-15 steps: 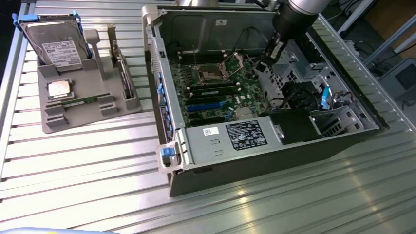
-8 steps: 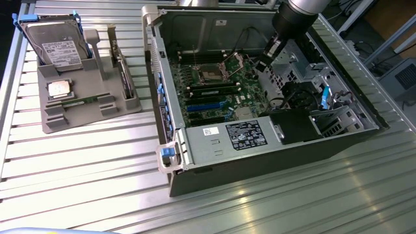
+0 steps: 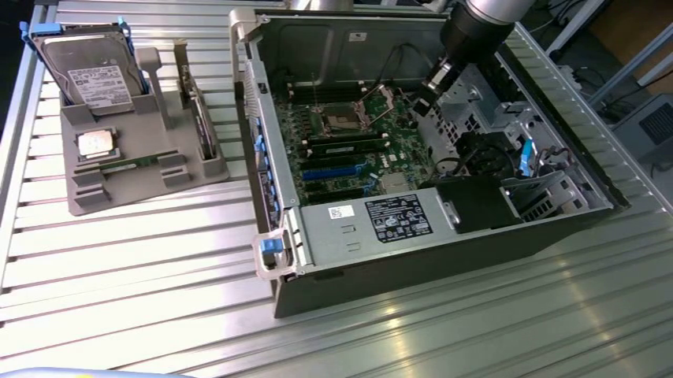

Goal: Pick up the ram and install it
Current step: 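Press down the ram until it locks into place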

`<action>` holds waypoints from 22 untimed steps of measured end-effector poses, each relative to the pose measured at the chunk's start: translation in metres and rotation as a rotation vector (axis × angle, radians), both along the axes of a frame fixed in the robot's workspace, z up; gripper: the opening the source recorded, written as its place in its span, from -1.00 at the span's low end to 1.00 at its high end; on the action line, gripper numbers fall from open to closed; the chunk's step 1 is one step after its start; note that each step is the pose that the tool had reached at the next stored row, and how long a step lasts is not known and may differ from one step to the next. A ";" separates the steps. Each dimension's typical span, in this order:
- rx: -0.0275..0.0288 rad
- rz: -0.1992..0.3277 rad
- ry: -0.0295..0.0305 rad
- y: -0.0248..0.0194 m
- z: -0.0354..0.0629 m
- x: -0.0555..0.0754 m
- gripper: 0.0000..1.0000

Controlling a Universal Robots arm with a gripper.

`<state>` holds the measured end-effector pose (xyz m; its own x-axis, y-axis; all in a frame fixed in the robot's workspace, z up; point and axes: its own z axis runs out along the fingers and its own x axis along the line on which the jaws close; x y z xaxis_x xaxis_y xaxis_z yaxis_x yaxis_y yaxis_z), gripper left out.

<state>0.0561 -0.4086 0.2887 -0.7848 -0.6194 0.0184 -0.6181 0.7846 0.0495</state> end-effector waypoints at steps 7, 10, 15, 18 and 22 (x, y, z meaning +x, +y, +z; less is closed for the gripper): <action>-0.0026 -0.152 0.0000 0.0000 -0.0009 0.000 -0.79; -0.0031 -0.210 0.0000 0.0000 -0.0012 0.000 -0.79; -0.0039 -0.315 0.0001 0.0000 -0.0017 0.000 -0.79; -0.0041 -0.366 0.0002 0.0000 -0.0019 0.000 -0.79; -0.0045 -0.438 0.0003 0.0000 -0.0021 0.000 -0.79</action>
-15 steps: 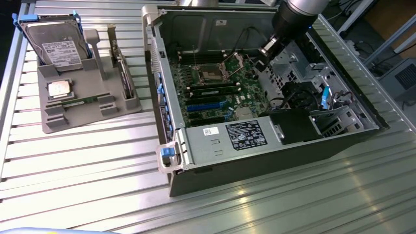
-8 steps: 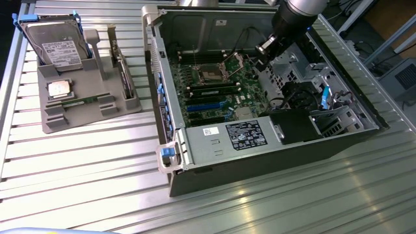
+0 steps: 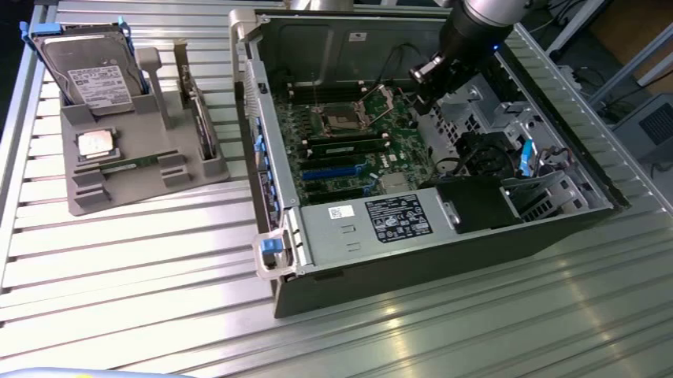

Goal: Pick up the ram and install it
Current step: 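Press down the ram until it locks into place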

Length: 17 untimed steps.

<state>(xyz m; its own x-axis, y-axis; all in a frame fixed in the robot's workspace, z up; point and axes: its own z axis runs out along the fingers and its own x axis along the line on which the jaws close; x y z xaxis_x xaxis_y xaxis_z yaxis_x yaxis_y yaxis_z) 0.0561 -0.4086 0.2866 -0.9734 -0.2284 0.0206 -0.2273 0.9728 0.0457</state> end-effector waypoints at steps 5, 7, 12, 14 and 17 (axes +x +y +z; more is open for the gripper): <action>0.0000 -0.113 0.0000 0.0000 -0.0003 0.000 -0.79; 0.0000 -0.166 0.0000 0.0000 -0.0005 0.000 -0.79; 0.0000 -0.271 0.0000 0.0000 -0.0008 0.000 -0.79; -0.0001 -0.301 0.0000 0.0000 -0.0008 0.000 -0.79; -0.0001 -0.363 0.0000 0.0000 -0.0010 0.000 -0.79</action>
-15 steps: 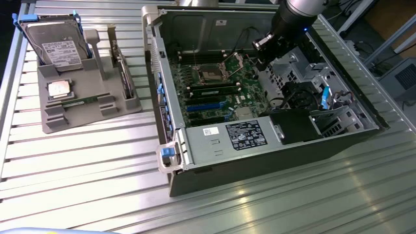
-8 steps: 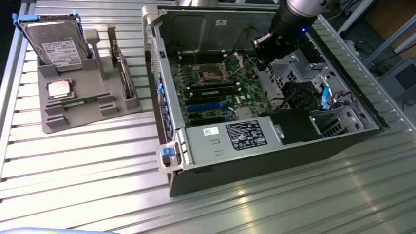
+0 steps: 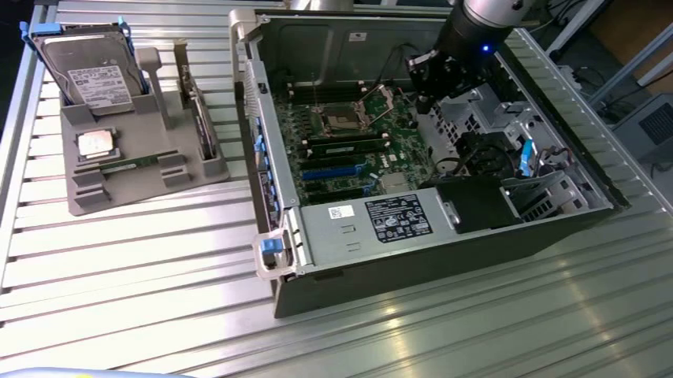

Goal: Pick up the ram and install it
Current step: 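Press down the ram until it locks into place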

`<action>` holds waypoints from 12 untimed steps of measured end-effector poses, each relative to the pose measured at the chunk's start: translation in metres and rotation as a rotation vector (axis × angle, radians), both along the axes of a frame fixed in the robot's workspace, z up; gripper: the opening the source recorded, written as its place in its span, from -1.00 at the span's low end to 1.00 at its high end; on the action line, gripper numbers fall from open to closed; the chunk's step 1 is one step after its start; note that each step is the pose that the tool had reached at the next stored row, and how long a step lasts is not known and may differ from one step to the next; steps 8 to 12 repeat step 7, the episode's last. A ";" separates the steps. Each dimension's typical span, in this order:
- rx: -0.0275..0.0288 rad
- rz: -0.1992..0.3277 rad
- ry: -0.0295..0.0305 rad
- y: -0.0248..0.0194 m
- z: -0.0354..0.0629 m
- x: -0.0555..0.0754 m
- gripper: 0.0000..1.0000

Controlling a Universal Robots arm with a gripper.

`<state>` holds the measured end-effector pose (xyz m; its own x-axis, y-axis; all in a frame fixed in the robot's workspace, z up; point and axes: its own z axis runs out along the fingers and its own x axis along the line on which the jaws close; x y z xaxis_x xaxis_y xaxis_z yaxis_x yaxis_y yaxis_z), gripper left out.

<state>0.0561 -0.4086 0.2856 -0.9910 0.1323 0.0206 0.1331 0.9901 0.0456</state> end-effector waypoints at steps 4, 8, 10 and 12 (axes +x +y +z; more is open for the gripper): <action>0.0000 -0.051 0.0000 0.0000 -0.0001 0.000 -0.79; 0.0000 -0.051 0.0000 0.0000 -0.0001 0.000 -0.79; 0.0000 -0.051 0.0000 0.0000 -0.0001 0.000 -0.79; 0.0000 -0.051 0.0000 0.0000 -0.0001 0.000 -0.79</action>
